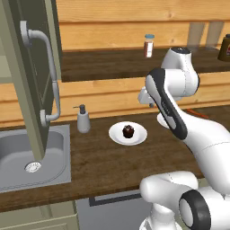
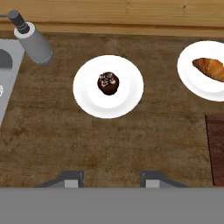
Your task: From the different types of pastries on the counter, select a croissant and place it on the cutting board. Then retrieve a jar of jam from the cabinet and place it alongside the croissant on the cutting board.
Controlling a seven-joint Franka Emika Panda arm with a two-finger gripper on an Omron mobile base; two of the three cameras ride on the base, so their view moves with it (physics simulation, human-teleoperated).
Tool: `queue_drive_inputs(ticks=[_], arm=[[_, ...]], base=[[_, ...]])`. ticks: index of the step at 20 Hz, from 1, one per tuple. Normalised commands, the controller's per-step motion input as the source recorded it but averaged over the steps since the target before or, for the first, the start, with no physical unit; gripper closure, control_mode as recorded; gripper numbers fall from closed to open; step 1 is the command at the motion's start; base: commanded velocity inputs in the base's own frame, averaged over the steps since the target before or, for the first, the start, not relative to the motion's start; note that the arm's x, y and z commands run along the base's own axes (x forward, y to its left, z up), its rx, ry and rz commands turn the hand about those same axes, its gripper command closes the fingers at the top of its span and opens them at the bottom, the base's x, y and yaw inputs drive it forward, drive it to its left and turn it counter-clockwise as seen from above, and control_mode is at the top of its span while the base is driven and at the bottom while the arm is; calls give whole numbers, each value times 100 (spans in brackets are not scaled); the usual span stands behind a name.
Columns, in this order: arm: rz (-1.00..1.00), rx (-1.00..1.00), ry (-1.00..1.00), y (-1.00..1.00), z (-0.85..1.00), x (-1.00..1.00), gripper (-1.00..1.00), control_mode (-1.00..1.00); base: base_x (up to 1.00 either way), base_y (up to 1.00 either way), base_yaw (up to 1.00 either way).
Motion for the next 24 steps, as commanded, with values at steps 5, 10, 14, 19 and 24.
queue_drive_inputs(ticks=[5,10,14,19,24], arm=[[0,-1,4,-12,-4,-10,-100,-100],[0,-2,3,-23,-17,-25,-100,-100],[0,-2,5,0,-46,-25,-100,-100],[0,-2,0,0,-83,-11,-100,-100],[-1,0,0,0,-66,-21,-100,-100]], base=[[0,0,0],[0,0,0],[0,0,0],[0,0,0],[0,0,0]])
